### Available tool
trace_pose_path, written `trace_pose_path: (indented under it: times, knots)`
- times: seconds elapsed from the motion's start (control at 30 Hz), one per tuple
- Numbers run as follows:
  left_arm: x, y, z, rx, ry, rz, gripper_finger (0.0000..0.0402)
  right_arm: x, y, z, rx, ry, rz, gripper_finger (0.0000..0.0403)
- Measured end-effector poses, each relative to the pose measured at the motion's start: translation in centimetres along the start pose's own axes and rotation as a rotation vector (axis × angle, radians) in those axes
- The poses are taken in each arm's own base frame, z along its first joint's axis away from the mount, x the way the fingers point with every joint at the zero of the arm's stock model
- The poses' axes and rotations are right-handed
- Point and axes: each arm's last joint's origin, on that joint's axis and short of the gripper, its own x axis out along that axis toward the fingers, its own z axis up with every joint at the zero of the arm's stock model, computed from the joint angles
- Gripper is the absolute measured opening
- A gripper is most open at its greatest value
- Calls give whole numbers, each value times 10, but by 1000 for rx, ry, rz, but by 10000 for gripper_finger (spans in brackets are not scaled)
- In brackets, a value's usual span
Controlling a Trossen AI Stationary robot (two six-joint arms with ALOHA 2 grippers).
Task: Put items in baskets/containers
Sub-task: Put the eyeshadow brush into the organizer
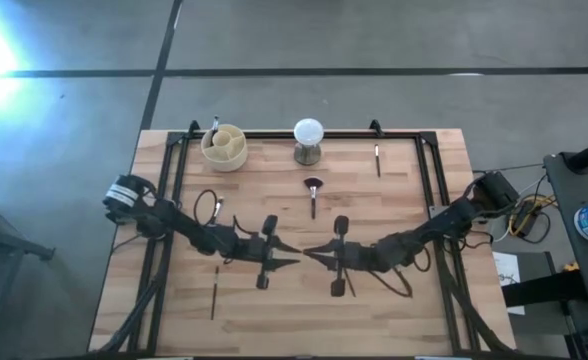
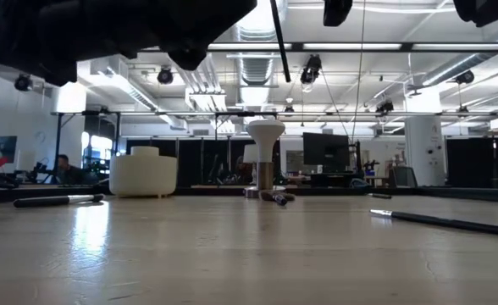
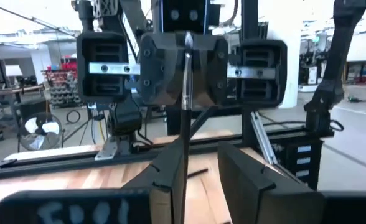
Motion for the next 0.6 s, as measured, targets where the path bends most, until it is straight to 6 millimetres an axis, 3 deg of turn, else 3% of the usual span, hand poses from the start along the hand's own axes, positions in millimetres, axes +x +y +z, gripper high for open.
trace_pose_path:
  times: [0.6]
  knots:
    - [24, 4, 16, 37, -15, 24, 92, 3, 2, 2, -21, -34, 18, 8]
